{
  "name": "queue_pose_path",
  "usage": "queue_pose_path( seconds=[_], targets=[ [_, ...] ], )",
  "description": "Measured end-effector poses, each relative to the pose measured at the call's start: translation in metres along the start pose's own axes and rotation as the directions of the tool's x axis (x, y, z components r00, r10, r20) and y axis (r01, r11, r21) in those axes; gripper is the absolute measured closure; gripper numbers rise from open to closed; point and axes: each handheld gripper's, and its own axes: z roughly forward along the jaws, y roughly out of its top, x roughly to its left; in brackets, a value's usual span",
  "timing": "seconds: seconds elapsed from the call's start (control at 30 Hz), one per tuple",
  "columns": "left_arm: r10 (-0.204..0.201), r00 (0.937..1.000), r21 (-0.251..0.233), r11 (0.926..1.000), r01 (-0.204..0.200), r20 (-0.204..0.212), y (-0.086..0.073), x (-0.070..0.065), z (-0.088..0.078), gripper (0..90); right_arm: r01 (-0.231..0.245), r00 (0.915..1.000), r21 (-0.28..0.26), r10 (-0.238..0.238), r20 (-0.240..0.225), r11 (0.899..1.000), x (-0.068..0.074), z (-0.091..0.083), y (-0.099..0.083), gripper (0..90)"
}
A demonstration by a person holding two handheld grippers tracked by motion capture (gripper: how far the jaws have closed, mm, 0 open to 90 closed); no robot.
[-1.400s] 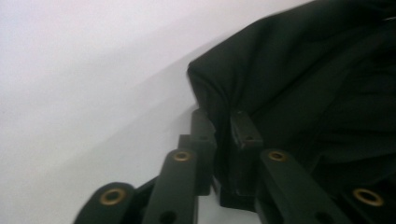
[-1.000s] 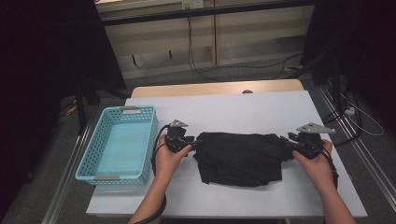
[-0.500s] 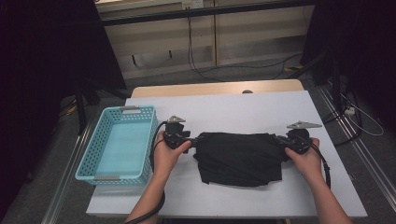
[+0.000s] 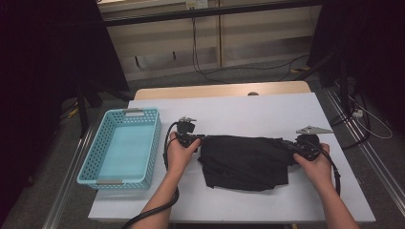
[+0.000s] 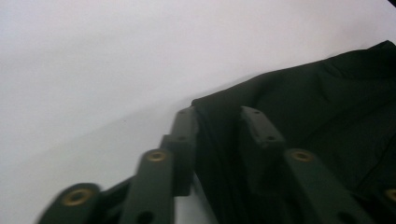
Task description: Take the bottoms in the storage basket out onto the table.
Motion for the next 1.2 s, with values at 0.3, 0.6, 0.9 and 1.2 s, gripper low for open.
queue_pose_path(
  seconds=[0.3,0.6,0.9,1.2],
  targets=[
    [0.058,0.9983,-0.048,0.9972,-0.058,0.002,0.010,-0.004,-0.017,86.6,-0.049,0.9985,-0.092,0.051,0.020,0.995,-0.009,-0.009,0.005,86.0],
    [0.124,0.9922,-0.076,0.9893,-0.125,-0.015,-0.001,-0.011,-0.031,86.8,-0.059,0.9956,-0.127,0.068,0.065,0.990,-0.017,-0.020,0.003,85.9],
    [0.148,0.9888,-0.034,0.9883,-0.148,-0.021,-0.025,-0.010,-0.035,86.7,-0.026,0.9987,-0.042,0.028,0.043,0.999,-0.008,-0.012,-0.008,68.7],
    [0.150,0.9883,-0.025,0.9883,-0.150,-0.030,-0.028,-0.010,-0.034,86.5,-0.060,0.9971,-0.001,0.060,0.047,0.998,-0.008,-0.005,-0.006,55.7]
  ],
)
